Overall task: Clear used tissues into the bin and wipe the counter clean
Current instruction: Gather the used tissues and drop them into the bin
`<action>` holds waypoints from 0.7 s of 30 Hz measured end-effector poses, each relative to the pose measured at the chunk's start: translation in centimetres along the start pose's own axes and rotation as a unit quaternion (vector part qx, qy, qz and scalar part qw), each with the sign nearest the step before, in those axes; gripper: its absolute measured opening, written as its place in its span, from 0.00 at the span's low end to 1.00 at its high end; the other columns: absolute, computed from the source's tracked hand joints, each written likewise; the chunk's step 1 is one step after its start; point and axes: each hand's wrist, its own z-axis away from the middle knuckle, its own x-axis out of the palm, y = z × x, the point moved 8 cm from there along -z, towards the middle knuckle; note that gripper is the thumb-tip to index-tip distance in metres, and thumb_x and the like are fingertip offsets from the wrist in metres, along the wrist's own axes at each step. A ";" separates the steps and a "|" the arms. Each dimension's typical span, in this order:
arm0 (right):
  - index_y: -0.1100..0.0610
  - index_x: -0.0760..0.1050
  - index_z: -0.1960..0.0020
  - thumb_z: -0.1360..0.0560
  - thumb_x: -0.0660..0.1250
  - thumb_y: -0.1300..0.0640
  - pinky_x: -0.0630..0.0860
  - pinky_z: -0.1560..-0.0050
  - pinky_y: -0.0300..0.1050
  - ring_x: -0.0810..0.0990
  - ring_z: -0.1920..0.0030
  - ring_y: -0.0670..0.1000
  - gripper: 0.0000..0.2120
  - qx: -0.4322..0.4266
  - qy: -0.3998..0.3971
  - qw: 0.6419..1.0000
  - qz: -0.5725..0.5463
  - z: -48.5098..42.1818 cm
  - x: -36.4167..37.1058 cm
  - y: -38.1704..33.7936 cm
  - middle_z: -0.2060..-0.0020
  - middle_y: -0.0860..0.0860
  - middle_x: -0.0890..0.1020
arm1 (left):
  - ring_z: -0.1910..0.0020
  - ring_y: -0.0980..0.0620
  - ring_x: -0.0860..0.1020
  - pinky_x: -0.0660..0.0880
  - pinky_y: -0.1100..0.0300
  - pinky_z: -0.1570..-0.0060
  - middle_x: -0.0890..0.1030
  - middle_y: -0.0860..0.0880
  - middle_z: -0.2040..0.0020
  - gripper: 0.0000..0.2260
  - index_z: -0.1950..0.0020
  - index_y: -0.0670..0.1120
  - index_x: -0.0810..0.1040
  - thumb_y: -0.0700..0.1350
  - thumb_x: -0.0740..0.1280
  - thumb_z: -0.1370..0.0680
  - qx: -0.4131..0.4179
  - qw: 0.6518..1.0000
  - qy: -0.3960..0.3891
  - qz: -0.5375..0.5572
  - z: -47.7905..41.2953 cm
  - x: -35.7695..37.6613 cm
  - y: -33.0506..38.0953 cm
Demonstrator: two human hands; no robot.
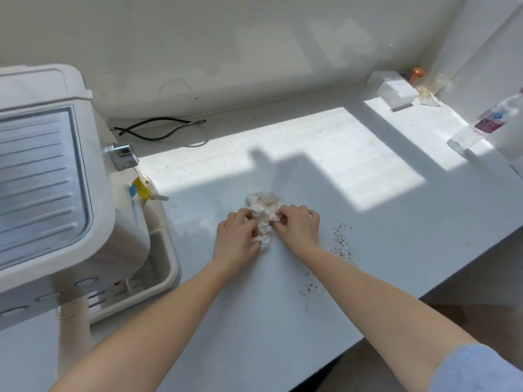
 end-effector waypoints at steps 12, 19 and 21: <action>0.51 0.69 0.63 0.31 0.69 0.51 0.61 0.37 0.50 0.74 0.48 0.50 0.09 0.082 0.152 0.981 -0.093 10.0 -8.8 9.8 0.57 0.46 0.78 | 0.57 0.45 0.77 0.71 0.54 0.62 0.79 0.47 0.52 0.16 0.43 0.49 0.66 0.44 0.66 0.29 0.100 0.984 0.008 0.148 2.1 2.4 14.0; 0.52 0.68 0.64 0.30 0.67 0.49 0.60 0.36 0.47 0.71 0.58 0.49 0.11 0.194 0.195 0.957 -0.088 19.5 -11.3 17.6 0.68 0.46 0.74 | 0.57 0.47 0.78 0.70 0.56 0.60 0.81 0.48 0.56 0.12 0.48 0.46 0.74 0.46 0.66 0.30 0.198 0.970 -0.061 0.127 6.0 6.4 22.8; 0.50 0.66 0.64 0.30 0.67 0.51 0.64 0.40 0.47 0.69 0.59 0.49 0.11 0.231 0.204 0.947 -0.096 22.4 -11.4 19.5 0.70 0.44 0.69 | 0.59 0.47 0.77 0.70 0.55 0.62 0.80 0.48 0.57 0.10 0.49 0.46 0.74 0.46 0.65 0.29 0.210 0.964 -0.096 0.130 7.8 7.9 24.6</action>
